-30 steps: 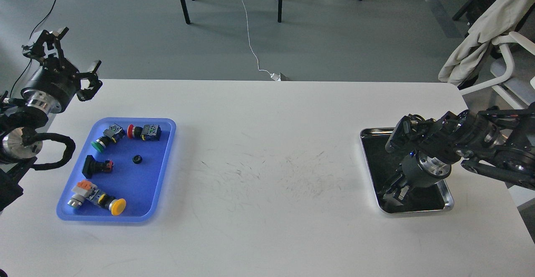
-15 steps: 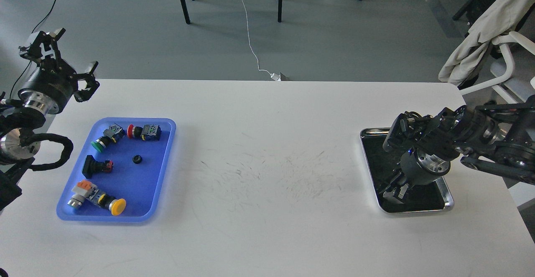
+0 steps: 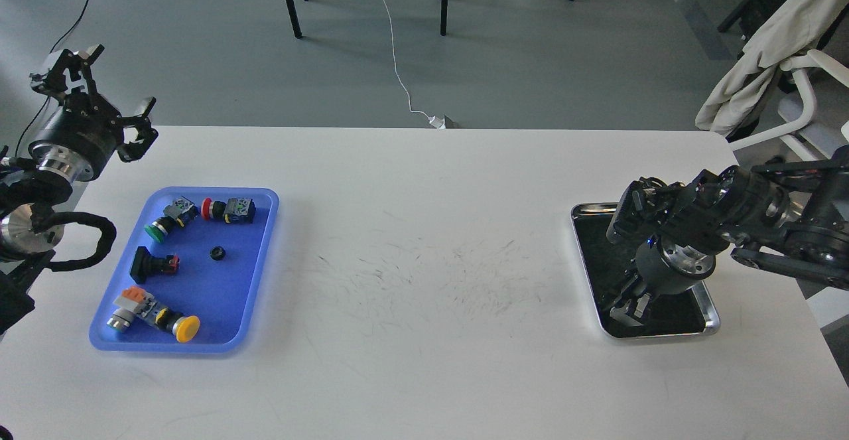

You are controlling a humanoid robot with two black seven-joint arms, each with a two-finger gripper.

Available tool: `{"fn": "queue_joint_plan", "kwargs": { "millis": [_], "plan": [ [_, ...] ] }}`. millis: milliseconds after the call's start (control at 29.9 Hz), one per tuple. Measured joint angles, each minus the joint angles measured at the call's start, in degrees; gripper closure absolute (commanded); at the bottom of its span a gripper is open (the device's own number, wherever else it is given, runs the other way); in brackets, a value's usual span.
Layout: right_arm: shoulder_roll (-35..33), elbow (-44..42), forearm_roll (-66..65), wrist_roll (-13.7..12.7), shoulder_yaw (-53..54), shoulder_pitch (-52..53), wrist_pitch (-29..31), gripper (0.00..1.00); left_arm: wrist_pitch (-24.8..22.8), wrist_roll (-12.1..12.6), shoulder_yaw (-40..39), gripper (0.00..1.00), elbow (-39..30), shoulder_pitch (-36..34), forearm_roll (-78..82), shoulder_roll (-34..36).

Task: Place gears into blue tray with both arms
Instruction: 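Close the right gripper around the black ring in the metal tray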

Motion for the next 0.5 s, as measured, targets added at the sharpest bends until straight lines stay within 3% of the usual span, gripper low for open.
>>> {"fn": "queue_joint_plan", "kwargs": {
  "millis": [501],
  "plan": [
    [1.22,0.19,-0.08,0.01,-0.57,0.06,0.01,0.53,-0.42,0.0,0.0,0.02,0.65,0.24,-0.08,0.1]
  ]
}}
